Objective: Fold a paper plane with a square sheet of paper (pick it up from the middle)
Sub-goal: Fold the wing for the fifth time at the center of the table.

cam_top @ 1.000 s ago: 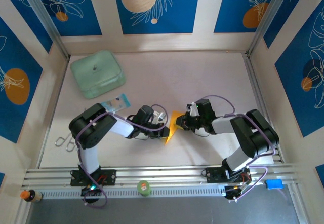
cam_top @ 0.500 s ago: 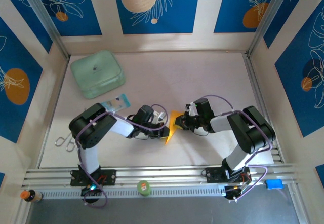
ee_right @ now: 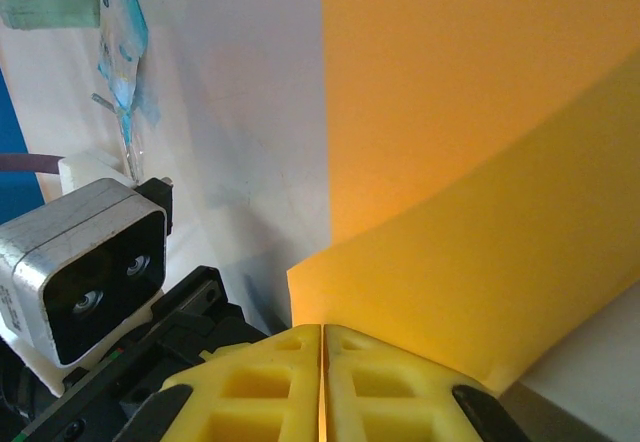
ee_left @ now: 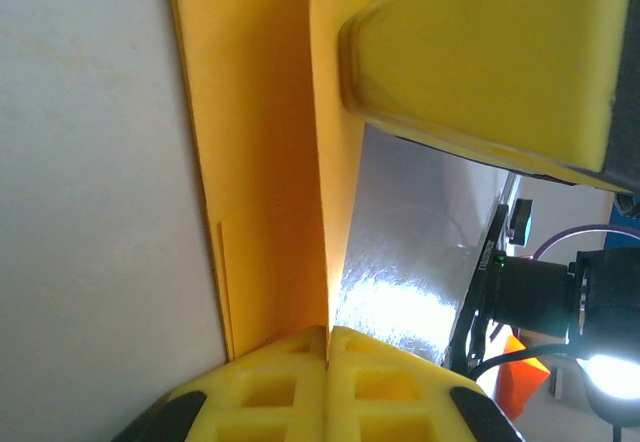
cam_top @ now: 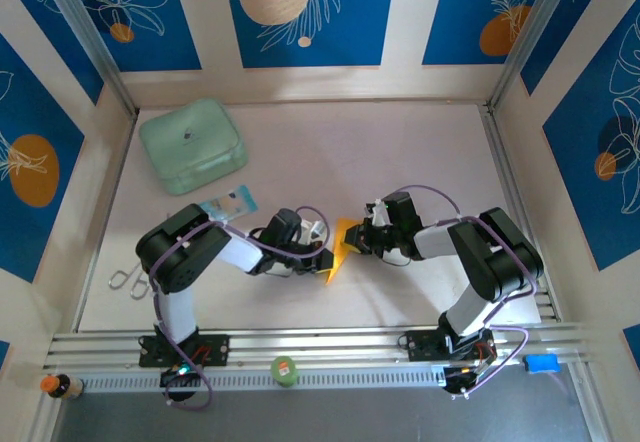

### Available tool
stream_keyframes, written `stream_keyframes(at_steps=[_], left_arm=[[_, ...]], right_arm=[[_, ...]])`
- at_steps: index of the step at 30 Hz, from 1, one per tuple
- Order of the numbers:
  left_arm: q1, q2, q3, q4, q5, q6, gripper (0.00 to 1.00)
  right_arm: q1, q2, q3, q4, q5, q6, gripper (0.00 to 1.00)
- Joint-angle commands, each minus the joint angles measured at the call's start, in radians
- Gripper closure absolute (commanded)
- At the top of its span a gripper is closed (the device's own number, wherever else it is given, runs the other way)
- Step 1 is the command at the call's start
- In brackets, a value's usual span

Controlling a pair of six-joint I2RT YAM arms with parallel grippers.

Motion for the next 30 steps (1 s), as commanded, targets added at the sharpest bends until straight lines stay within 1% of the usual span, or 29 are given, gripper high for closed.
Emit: stream_keyframes(at_steps=[1,7,12,22,30], left_arm=[[0.044,0.012,-0.055,-0.058,-0.110,-0.014,1.00],[0.046,0.005,-0.076,-0.019,-0.126,-0.046,1.00],[0.046,0.012,-0.074,-0.036,-0.130,-0.051,1.00],[0.047,0.026,-0.052,-0.119,-0.142,-0.045,1.00],[0.049,0.025,-0.040,-0.156,-0.144,-0.036,1.00]], right_arm=[[-0.007,-0.023,0.010,-0.024,-0.018,-0.019,0.89],[-0.004,-0.006,0.023,-0.025,-0.048,-0.039,0.89],[0.011,0.031,0.064,-0.051,-0.055,-0.060,0.89],[0.021,0.087,0.087,-0.080,-0.018,-0.069,0.90],[0.023,0.117,0.085,-0.130,0.041,-0.070,0.90]])
